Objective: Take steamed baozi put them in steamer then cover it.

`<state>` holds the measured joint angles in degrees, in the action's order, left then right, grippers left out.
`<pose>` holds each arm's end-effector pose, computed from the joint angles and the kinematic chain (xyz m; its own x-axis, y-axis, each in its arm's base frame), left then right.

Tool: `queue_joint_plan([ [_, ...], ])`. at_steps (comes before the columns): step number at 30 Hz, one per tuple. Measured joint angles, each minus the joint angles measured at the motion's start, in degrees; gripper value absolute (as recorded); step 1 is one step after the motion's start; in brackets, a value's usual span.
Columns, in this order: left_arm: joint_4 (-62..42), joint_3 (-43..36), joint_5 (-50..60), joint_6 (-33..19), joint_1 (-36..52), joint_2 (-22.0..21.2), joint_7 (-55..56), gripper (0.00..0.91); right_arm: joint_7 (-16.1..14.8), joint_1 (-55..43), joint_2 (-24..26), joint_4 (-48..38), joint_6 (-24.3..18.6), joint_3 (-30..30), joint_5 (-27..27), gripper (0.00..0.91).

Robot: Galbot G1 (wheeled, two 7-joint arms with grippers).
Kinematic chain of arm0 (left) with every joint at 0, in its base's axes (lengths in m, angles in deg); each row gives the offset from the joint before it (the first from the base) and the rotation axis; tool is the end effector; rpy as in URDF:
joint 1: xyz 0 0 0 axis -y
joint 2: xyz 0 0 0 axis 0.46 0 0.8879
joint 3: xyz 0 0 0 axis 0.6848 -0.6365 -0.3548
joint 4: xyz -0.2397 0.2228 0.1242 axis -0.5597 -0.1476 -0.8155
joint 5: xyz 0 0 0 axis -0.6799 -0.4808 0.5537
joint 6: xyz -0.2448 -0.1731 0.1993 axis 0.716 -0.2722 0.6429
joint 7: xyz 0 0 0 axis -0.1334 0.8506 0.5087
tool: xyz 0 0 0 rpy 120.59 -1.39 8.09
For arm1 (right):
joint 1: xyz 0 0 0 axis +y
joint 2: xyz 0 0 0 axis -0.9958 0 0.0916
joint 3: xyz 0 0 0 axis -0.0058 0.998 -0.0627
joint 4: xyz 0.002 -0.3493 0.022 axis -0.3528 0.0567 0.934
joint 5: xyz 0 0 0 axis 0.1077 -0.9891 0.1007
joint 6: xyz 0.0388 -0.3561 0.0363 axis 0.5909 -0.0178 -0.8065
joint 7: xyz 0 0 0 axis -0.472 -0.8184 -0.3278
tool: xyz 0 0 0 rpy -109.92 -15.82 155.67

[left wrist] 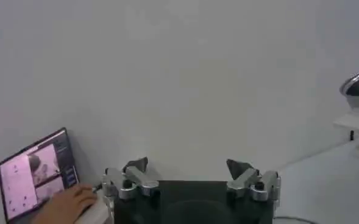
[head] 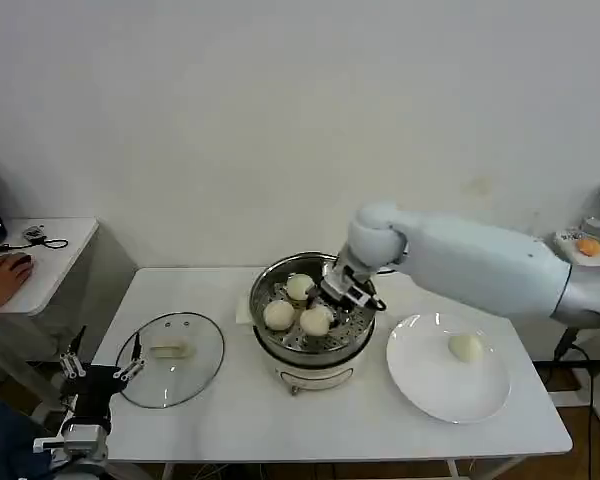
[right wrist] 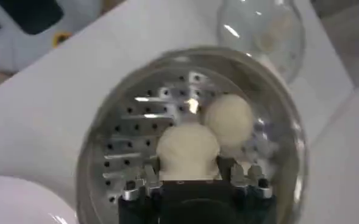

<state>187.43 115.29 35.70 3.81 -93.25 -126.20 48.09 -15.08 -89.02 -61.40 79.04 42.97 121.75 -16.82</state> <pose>0.1856 0.1199 -0.2897 -0.9834 -0.1803 -0.0179 -0.1684 0.8729 0.4580 0.5044 0.0998 -0.0918 -0.1094 -0.2865 0.9518 -0.5415 -0.7859 -0.2987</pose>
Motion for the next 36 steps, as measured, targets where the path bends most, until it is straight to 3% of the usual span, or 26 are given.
queue_joint_plan([
  [12, 0.4, 0.2, 0.0, -0.1, -0.3, 0.1, 0.0, 0.907, 0.3, 0.3, -0.6, 0.6, -5.4, 1.6, -2.0, 0.645],
  [13, 0.4, 0.2, 0.0, -0.1, -0.3, 0.1, 0.0, 0.907, 0.3, 0.2, -0.6, 0.8, -5.8, 1.7, -2.1, 0.695],
  [15, 0.4, 0.2, 0.0, -0.1, -0.3, 0.2, 0.0, 0.907, 0.4, 0.2, -0.5, 1.0, -6.4, 1.8, -2.2, 0.907],
  [26, 0.3, -0.1, 0.0, -0.1, 0.1, 0.2, 0.1, 0.907, 1.9, -0.9, 0.3, -0.2, -9.7, 1.0, -2.5, 0.907],
  [36, -0.4, -0.6, -0.4, 0.0, 1.0, 1.2, 0.1, 0.907, 4.1, -3.6, 3.9, -1.5, -8.1, -1.7, 0.1, 0.907],
])
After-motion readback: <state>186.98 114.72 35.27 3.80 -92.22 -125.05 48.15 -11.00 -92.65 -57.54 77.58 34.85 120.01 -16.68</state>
